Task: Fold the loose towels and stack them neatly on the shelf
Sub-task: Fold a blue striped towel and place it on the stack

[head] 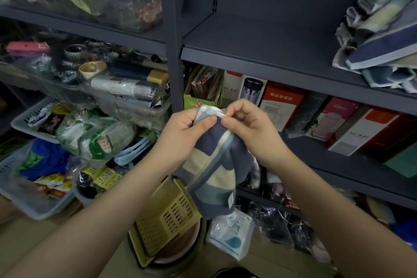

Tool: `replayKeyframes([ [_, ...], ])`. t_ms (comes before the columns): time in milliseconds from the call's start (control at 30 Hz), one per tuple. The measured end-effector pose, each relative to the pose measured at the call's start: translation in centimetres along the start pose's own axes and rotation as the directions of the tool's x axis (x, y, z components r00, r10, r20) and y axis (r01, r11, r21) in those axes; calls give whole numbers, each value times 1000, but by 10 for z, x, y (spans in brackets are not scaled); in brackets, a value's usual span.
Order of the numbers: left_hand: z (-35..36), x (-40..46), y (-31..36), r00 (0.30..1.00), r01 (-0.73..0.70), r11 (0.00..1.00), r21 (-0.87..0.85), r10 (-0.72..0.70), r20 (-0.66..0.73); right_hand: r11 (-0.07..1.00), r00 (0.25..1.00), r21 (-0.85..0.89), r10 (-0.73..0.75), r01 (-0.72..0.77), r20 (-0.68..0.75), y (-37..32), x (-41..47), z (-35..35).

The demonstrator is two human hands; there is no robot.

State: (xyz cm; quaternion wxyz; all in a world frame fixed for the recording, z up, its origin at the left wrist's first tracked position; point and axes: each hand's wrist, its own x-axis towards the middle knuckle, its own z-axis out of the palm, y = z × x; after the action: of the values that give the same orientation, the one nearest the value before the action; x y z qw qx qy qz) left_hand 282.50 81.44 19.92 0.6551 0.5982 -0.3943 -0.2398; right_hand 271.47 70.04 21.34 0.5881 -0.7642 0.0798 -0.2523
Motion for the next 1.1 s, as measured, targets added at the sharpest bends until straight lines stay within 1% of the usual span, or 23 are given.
replayKeyframes([
  [67, -2, 7, 1, 999, -14, 1000, 19, 15, -37, 996, 998, -79, 50, -46, 50, 6, -2, -10],
  [167, -3, 21, 5, 994, -29, 999, 25, 31, -108, 949, 968, -280, 195, -145, 160, 20, -10, -27],
  [200, -2, 26, 7, 991, -35, 999, 11, 36, -127, 924, 955, -342, 242, -173, 171, 25, -13, -31],
  [267, 1, 38, 13, 988, -45, 999, -13, 42, -147, 890, 954, -396, 285, -224, 99, 28, -16, -40],
  [333, 2, 54, 20, 983, -76, 997, -24, 71, -167, 900, 970, -371, 245, -227, 2, 20, -11, -51],
  [400, 2, 73, 30, 972, -137, 990, -23, 130, -196, 924, 989, -355, 145, -143, -20, 3, 1, -63],
  [433, 1, 84, 37, 962, -178, 984, 4, 175, -210, 927, 996, -365, 92, -90, -14, -9, 10, -69],
  [533, -4, 121, 60, 916, -300, 941, 157, 330, -230, 910, 999, -412, -37, 37, 10, -45, 45, -92],
  [600, -5, 151, 75, 886, -348, 897, 273, 410, -216, 893, 994, -441, -107, 96, -2, -66, 74, -112],
  [700, -1, 200, 94, 809, -402, 764, 505, 555, -194, 854, 983, -501, -183, 144, -30, -91, 122, -145],
  [767, 4, 234, 105, 759, -385, 701, 600, 610, -225, 802, 981, -579, -192, 147, -16, -100, 156, -167],
  [867, 14, 285, 116, 733, -356, 686, 635, 626, -266, 685, 990, -721, -143, 106, 9, -103, 201, -202],
  [933, 21, 317, 119, 727, -302, 681, 667, 617, -301, 621, 989, -777, -146, 104, 16, -97, 226, -222],
  [1000, 27, 345, 115, 741, -217, 670, 710, 586, -326, 598, 987, -795, -157, 103, 10, -83, 249, -237],
  [1067, 32, 368, 103, 794, -118, 655, 746, 514, -325, 571, 992, -818, -129, 68, -7, -60, 270, -247],
  [1100, 33, 377, 94, 825, -65, 629, 775, 470, -312, 560, 995, -827, -99, 46, -12, -46, 279, -250],
])
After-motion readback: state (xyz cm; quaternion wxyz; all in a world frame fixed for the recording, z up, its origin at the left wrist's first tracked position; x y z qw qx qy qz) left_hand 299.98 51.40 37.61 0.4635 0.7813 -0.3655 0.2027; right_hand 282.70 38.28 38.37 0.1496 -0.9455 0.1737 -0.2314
